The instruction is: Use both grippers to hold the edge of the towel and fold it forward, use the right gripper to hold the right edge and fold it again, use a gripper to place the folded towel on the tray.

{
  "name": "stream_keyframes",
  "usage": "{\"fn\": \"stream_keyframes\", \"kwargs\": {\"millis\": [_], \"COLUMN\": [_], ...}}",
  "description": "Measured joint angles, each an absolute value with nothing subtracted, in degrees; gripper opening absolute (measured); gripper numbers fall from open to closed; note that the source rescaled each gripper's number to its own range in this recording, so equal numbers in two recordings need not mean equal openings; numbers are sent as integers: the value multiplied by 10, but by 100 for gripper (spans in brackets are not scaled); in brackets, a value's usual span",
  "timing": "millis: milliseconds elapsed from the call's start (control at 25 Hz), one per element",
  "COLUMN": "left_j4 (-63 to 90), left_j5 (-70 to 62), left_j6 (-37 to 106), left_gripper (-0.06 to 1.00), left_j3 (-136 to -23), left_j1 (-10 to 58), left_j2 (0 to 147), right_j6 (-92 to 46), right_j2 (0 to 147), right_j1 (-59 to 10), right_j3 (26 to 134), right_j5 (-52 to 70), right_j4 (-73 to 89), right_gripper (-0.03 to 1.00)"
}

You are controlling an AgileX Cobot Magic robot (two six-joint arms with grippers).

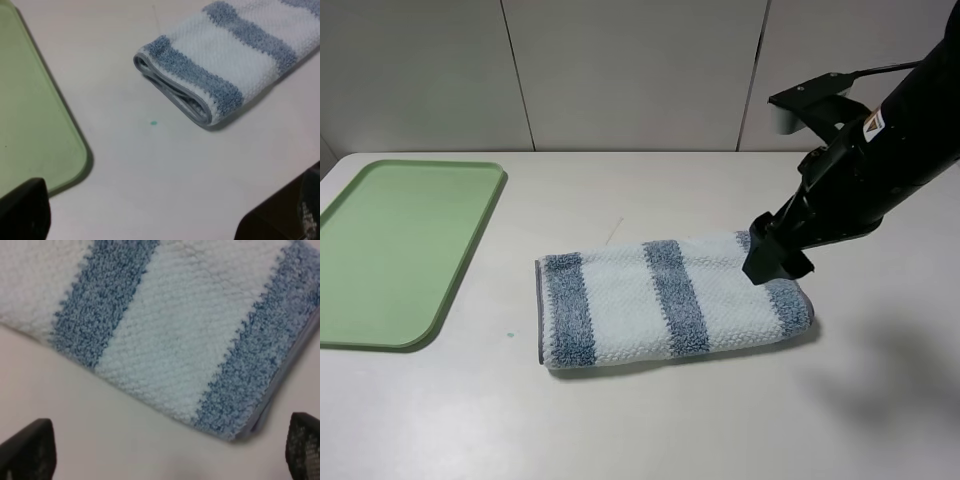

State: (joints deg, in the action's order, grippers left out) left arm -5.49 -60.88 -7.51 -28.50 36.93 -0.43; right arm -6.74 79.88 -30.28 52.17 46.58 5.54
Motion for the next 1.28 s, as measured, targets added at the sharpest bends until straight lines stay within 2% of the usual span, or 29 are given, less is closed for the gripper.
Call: {"fn": "stream_keyframes", "kwargs": {"millis": [120, 280, 600, 760, 880, 1280], "left_j4": [-55, -56, -57, -57, -57, -57], "left_j5": [-609, -609, -609, -609, -609, -609], "left_j6": [-75, -75, -76, -76, -76, -76], "left_gripper": [99, 99, 99, 99, 99, 99], "left_j3": [-285, -285, -285, -285, -285, -285], "left_j1": [338, 253, 67, -2, -22, -26], "left_j2": [-4, -4, -4, -4, -4, -4], "right_j6": [-11, 47, 64, 73, 73, 62], "right_j2": [801, 816, 877, 906, 919, 924], "right_j1": [-303, -303, -303, -303, -298, -234], "right_j3": [522, 522, 522, 522, 522, 522], "right_j5": [463, 444, 388, 369, 356, 343], "right_j4": [43, 10, -8, -17, -17, -13], "right_gripper": [100, 100, 100, 100, 100, 100]}}
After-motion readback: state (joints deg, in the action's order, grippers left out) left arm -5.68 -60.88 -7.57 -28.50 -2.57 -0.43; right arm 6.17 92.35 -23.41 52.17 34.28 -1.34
